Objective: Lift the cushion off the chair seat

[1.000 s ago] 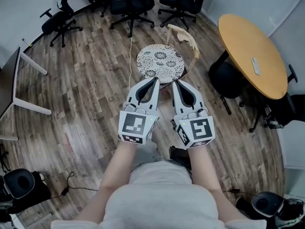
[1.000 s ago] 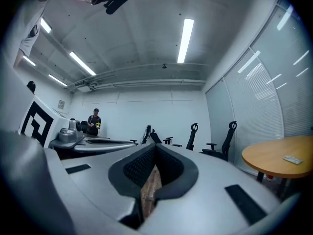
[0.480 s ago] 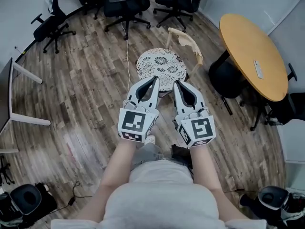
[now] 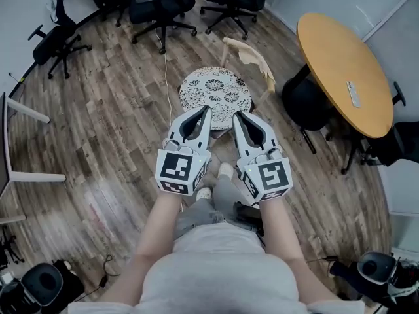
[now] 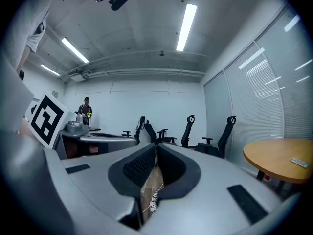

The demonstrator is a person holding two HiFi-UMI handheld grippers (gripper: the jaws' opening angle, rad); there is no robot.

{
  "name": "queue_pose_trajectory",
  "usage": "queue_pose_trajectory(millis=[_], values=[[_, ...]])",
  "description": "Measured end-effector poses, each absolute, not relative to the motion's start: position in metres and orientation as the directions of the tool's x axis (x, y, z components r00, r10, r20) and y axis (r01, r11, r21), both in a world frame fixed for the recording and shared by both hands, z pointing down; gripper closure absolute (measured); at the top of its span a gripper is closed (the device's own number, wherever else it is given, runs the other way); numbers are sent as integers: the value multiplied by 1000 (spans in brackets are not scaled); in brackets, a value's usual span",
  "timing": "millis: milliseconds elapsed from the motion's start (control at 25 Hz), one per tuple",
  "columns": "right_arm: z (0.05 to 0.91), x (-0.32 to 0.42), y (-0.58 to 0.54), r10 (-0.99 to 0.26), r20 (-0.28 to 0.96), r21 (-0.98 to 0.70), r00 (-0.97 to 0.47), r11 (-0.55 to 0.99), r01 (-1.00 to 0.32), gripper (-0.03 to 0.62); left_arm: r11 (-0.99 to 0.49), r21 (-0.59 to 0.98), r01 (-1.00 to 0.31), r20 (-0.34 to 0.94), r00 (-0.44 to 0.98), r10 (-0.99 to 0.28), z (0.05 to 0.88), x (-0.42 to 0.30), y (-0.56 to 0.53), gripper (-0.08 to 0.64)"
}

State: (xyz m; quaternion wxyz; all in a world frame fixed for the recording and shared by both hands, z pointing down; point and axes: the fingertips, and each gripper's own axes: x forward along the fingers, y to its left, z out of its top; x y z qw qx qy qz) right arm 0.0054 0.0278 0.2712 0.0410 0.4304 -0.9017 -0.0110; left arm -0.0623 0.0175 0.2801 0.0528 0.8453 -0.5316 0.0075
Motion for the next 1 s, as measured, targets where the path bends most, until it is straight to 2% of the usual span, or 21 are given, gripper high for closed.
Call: queue_pose_trajectory(millis=[680, 1000], values=[[307, 44, -111, -749, 152, 29, -645, 656, -755, 566, -377, 100, -921, 177, 389, -904, 326, -53, -117, 558], [350, 65, -173, -721, 206, -11, -662, 674, -738, 566, -350, 94, -932, 234, 362, -902, 364, -45, -183, 558]])
